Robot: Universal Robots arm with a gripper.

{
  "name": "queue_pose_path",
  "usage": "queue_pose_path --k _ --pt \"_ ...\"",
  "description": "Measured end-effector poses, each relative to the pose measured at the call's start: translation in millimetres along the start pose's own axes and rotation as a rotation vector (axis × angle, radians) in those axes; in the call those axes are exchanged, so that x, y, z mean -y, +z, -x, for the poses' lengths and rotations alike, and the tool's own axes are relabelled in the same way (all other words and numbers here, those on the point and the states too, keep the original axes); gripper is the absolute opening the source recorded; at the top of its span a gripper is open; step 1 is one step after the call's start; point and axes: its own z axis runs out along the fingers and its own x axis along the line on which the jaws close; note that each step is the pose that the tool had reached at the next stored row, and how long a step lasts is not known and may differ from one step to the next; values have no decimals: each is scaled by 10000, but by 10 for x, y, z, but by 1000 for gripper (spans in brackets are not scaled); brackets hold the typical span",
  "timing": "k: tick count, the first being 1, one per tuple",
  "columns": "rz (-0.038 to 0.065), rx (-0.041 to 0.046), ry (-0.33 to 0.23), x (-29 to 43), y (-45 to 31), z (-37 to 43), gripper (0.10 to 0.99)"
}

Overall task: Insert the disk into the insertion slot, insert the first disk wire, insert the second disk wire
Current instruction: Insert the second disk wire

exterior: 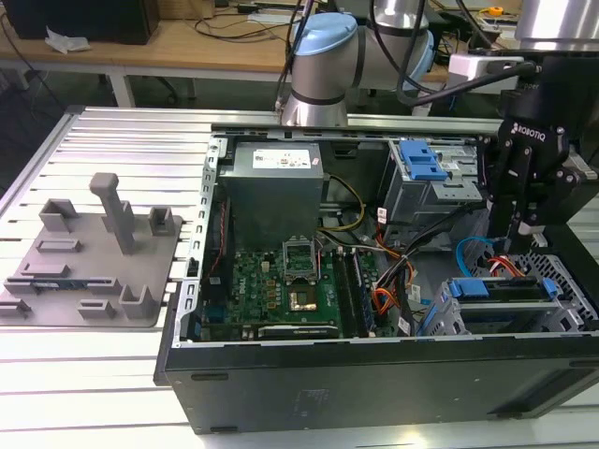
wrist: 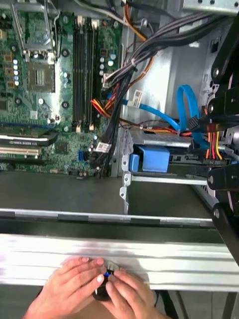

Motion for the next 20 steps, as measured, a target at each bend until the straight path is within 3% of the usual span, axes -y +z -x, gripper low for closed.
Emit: queue_pose_path --k 4,7,8,13,15,16,20 --pt "1 -88 -18 -5 16 37 396" --pt "12 -358 -51 -7 28 56 396" --pt "14 -396 -54 -9 32 63 396" --pt "18 -466 -57 -11 31 106 396" --pt "20 -485 -58 -11 31 120 380" --pt "20 -495 -58 -11 36 127 310" --pt "21 -506 -59 -10 37 142 310"
